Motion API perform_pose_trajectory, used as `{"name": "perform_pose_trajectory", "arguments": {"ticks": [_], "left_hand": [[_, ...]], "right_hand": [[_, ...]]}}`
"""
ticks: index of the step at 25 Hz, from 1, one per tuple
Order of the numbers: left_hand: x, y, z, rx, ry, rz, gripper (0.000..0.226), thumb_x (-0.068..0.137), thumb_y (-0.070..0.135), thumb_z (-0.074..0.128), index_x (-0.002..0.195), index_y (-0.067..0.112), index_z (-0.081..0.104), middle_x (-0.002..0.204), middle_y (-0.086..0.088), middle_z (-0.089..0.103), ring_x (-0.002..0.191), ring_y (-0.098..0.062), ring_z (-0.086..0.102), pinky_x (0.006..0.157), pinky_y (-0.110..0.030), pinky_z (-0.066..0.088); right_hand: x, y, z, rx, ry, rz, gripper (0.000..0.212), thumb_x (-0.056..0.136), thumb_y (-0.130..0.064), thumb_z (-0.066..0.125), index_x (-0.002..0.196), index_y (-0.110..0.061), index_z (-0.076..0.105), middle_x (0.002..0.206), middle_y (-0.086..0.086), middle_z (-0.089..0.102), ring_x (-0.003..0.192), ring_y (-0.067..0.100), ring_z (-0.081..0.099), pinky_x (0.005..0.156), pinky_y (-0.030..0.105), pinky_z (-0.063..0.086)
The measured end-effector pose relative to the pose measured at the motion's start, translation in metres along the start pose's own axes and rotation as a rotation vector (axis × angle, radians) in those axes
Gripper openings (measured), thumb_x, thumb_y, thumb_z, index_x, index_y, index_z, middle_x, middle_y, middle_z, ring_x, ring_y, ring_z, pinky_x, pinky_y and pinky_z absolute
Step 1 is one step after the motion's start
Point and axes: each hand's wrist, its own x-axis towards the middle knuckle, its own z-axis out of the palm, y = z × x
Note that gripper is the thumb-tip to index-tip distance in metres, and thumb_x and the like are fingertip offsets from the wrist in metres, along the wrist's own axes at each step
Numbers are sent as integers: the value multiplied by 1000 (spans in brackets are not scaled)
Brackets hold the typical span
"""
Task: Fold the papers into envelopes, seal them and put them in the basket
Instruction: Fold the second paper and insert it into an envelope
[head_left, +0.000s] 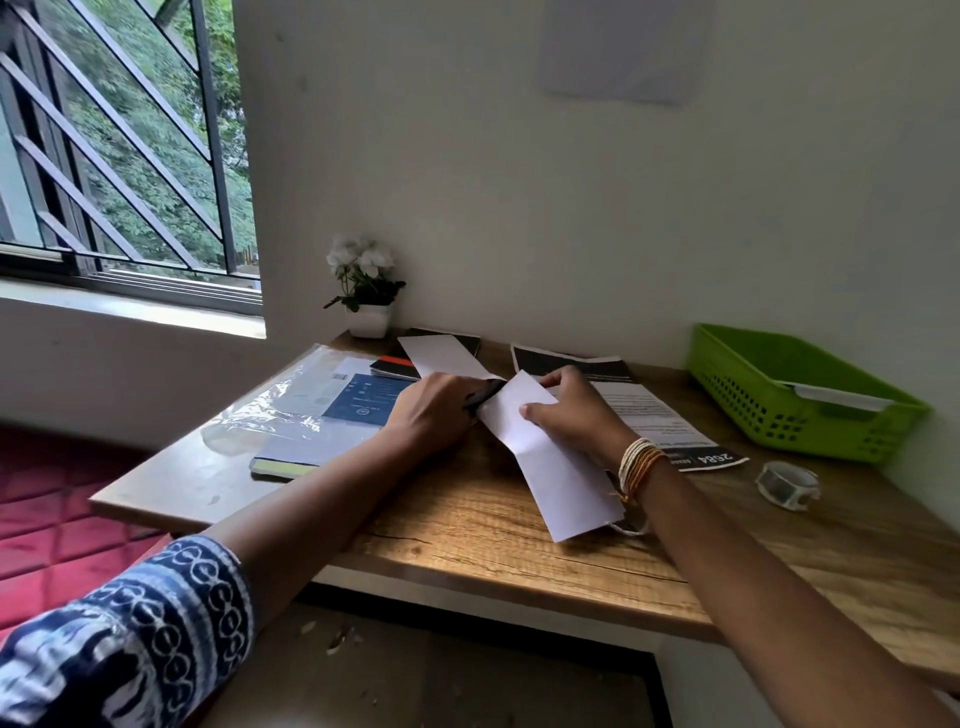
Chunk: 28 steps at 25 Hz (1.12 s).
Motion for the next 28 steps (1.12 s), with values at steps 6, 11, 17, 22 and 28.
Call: {"name": "perform_pose_trajectory", "arguments": {"ticks": [6, 11, 17, 22, 28], "left_hand": [[2, 0, 4, -68, -38, 74, 48, 77, 21, 47, 121, 34, 62, 111, -16, 69, 99, -34, 66, 78, -44, 55], [6, -3, 10, -1, -45, 176, 38, 86, 12, 56, 121, 24, 64, 113, -15, 69, 100, -30, 66, 82, -42, 55], [6, -1, 12, -50, 88, 196, 48, 83, 3, 54, 128, 18, 58, 98, -16, 73, 89, -32, 70, 77, -45, 57], [3, -4, 11, -156, 218, 97, 32, 75, 7, 62, 106, 13, 72, 83, -7, 76, 77, -25, 71, 73, -33, 57], [3, -9, 6, -95, 251, 37, 10, 74, 8, 66, 77, 11, 76, 79, -8, 72, 69, -22, 66, 64, -28, 51]], "right_hand": [[0, -1, 13, 20, -112, 76, 27, 89, -20, 59, 110, -3, 54, 96, 11, 61, 81, 20, 59, 68, 28, 45], [0, -5, 5, 53, -227, 201, 11, 92, -12, 51, 81, -10, 51, 73, 4, 54, 61, 14, 52, 51, 24, 36], [10, 2, 8, 78, -152, 199, 34, 93, -19, 53, 122, -2, 50, 104, 14, 62, 86, 21, 60, 68, 27, 44], [4, 2, 3, 243, -204, 148, 39, 92, -29, 59, 114, 4, 57, 102, 18, 64, 84, 22, 60, 72, 31, 46], [-9, -2, -36, 239, -652, 301, 17, 86, -18, 69, 92, -5, 61, 71, 4, 64, 53, 9, 59, 43, 17, 47]]}}
